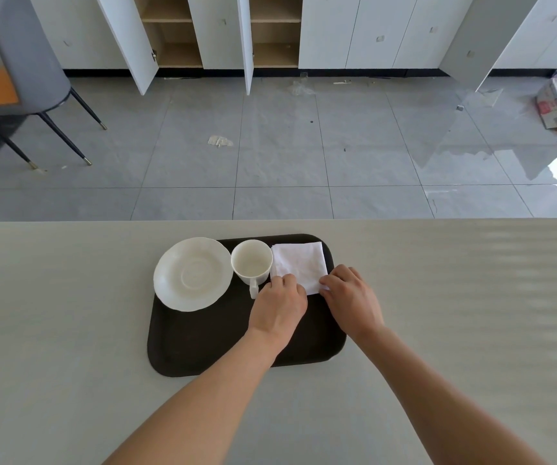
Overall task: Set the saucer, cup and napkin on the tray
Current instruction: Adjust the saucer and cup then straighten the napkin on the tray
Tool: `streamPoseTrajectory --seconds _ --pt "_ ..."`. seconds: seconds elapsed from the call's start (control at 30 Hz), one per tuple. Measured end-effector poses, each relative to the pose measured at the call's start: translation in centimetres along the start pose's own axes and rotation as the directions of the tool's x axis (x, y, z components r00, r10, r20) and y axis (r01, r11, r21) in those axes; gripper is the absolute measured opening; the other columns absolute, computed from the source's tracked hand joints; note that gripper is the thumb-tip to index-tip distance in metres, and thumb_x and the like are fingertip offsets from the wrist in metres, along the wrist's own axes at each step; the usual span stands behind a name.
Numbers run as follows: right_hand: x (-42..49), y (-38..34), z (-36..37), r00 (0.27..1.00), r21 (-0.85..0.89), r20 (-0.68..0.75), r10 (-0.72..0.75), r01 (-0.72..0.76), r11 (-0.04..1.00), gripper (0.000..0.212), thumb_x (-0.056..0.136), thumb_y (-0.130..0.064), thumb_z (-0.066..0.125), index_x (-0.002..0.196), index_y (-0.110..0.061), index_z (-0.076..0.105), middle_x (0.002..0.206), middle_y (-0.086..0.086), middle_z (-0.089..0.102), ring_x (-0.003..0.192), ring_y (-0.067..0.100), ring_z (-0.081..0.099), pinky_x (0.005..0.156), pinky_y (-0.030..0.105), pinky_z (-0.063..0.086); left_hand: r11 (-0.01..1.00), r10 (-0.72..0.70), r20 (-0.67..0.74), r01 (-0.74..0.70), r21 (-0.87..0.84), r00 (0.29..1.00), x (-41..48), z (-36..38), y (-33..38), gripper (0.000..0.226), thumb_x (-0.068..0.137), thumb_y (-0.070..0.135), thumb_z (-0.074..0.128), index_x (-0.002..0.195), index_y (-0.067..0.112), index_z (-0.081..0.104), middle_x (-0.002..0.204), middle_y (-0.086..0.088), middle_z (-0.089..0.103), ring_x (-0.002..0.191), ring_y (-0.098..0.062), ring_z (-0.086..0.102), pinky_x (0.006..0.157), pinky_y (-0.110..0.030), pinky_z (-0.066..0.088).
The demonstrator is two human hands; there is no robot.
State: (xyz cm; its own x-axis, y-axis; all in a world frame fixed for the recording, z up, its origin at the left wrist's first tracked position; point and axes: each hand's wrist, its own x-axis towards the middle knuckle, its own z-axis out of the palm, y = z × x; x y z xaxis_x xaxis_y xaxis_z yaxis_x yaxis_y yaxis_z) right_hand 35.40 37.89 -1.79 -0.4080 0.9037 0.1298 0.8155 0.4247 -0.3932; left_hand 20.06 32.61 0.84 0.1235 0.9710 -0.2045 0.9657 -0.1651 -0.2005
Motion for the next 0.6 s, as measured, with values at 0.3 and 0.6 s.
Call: streamPoseTrajectory --seconds 0.3,0.6 --pt "0.1 0.07 0.14 1.0 -0.005 0.022 0.021 -0.02 1.0 0.009 0.089 -0.012 0.066 0.085 -0.007 0.072 0.086 0.005 0.065 0.082 0.026 0.056 0.063 0.04 0.054 0.999 0.009 0.05 -0.007 -0.039 0.999 0.12 -0.15 -0.04 0.028 0.081 0.008 0.072 0.106 0.004 0.06 0.1 -0.015 0.062 0.088 -0.026 0.061 0.074 -0.036 0.056" --pt "0.3 -0.08 -0.13 0.996 -0.032 0.085 0.012 -0.01 0.999 0.012 0.092 -0.016 0.063 0.086 -0.009 0.071 0.088 0.004 0.063 0.084 0.024 0.055 0.066 0.038 0.053 0.996 0.026 -0.023 -0.028 -0.089 0.999 -0.51 0.59 -0.14 0.02 0.088 0.014 0.06 0.105 0.006 0.058 0.099 -0.013 0.059 0.088 -0.025 0.056 0.079 -0.035 0.051"
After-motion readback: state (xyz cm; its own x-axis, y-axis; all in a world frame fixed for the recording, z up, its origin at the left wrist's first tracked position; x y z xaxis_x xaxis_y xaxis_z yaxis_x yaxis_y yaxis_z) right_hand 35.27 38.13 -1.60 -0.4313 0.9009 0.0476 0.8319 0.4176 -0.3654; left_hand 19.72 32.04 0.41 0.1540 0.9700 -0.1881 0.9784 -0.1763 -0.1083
